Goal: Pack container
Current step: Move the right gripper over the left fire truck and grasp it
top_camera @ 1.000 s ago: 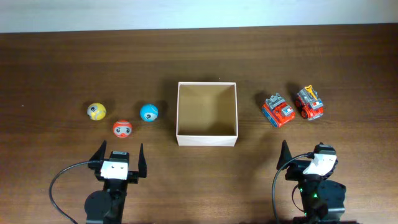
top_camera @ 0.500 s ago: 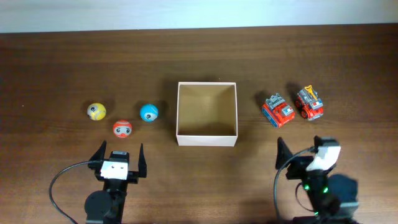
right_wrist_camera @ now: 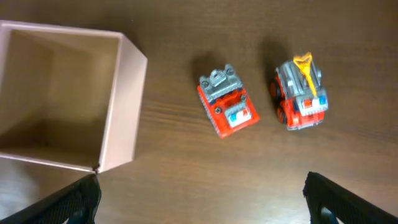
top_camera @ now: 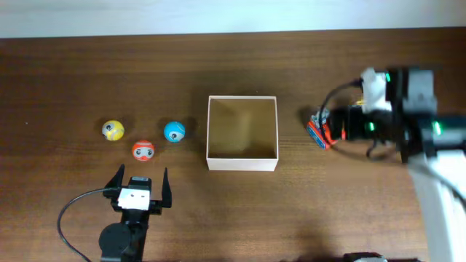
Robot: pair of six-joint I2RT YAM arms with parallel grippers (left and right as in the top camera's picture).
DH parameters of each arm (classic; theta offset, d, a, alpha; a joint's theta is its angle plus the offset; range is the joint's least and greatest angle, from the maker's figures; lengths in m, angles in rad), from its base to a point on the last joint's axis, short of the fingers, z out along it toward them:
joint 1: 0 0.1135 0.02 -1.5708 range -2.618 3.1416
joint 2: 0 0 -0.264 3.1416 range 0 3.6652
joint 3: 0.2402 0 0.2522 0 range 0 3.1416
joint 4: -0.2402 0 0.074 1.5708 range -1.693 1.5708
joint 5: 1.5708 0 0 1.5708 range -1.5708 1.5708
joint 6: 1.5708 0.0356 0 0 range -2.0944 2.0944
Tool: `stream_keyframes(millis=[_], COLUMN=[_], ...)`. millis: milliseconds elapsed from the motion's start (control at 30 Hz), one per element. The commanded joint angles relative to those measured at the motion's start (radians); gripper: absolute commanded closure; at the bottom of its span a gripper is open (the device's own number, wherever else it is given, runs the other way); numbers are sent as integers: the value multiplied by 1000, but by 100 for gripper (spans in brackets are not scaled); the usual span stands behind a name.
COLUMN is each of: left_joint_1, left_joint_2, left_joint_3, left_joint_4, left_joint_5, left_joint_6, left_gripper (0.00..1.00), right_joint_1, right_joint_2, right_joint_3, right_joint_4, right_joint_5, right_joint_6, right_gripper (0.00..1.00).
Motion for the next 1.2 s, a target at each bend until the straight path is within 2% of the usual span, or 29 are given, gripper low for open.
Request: stream_keyframes(millis=[0,133,300,467,1167], left_joint_1=[5,5,5,5,5], left_joint_2=[-8,-8,-8,-8,-8], left_joint_3=[-5,-5,-5,-5,-5], left_joint_4=[2,2,2,2,2], left_joint_5=[11,11,11,11,11], left_joint_6=[13,13,13,13,13], left_gripper=[1,1,1,1,1], right_joint_1=[5,3,3,3,-10], right_joint_2=[124,251,367,444,664], right_joint_3=[39,39,39,39,35], right_joint_4=[-18,-13,48,91,152], right_joint_5=[11,11,19,19,15], right_joint_6=[-189,-309,-319,-388,-387], right_gripper=[1,1,1,1,1])
